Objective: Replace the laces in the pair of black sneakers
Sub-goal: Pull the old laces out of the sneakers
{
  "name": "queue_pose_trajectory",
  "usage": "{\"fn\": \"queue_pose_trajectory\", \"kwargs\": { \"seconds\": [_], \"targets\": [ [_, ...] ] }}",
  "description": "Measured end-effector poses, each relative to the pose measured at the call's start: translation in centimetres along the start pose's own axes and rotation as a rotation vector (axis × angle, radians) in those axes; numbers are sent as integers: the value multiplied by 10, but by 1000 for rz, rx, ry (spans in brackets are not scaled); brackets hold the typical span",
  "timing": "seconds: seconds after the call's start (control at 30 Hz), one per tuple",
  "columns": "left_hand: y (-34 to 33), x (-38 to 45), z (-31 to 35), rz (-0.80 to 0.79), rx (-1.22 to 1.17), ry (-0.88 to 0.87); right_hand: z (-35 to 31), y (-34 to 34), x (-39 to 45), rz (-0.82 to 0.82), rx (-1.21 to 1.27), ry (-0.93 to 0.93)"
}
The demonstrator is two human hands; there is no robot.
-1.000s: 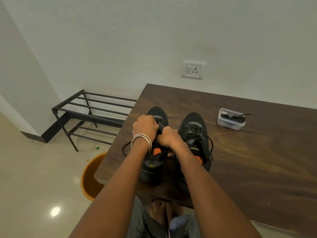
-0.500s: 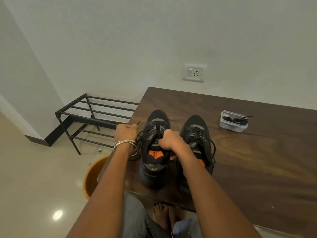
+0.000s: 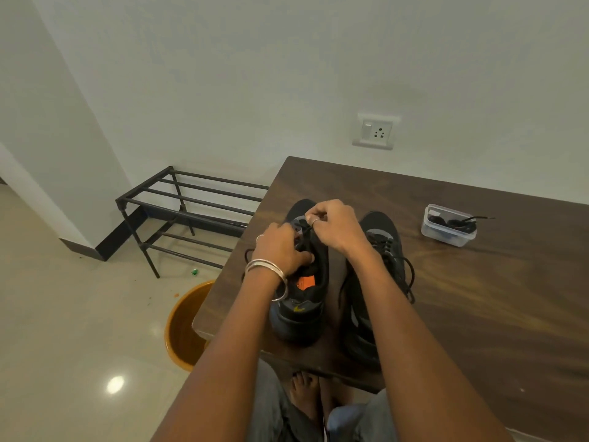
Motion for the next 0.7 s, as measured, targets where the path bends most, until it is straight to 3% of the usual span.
{"fn": "queue_pose_trajectory", "kwargs": {
  "seconds": [0.17,0.33,0.7],
  "targets": [
    [-4,-1,-9,118,22,95,0,-28,7,-34,-251,75],
    [9,-8,-19,244,-113,125,1,-32,10,8,-300,60],
    [17,-15,-21,349,-218,88,-18,-31,4,135,-450,32]
  ]
}}
Point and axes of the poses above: each hand's wrist, its own x-axis towards the middle knuckle, its own y-axis out of the back of the hand, z = x × y, the point moved 9 cm from there along x, towards the middle knuckle, and after that the axes turned 8 degrees about -x, right-handed, at the moved point
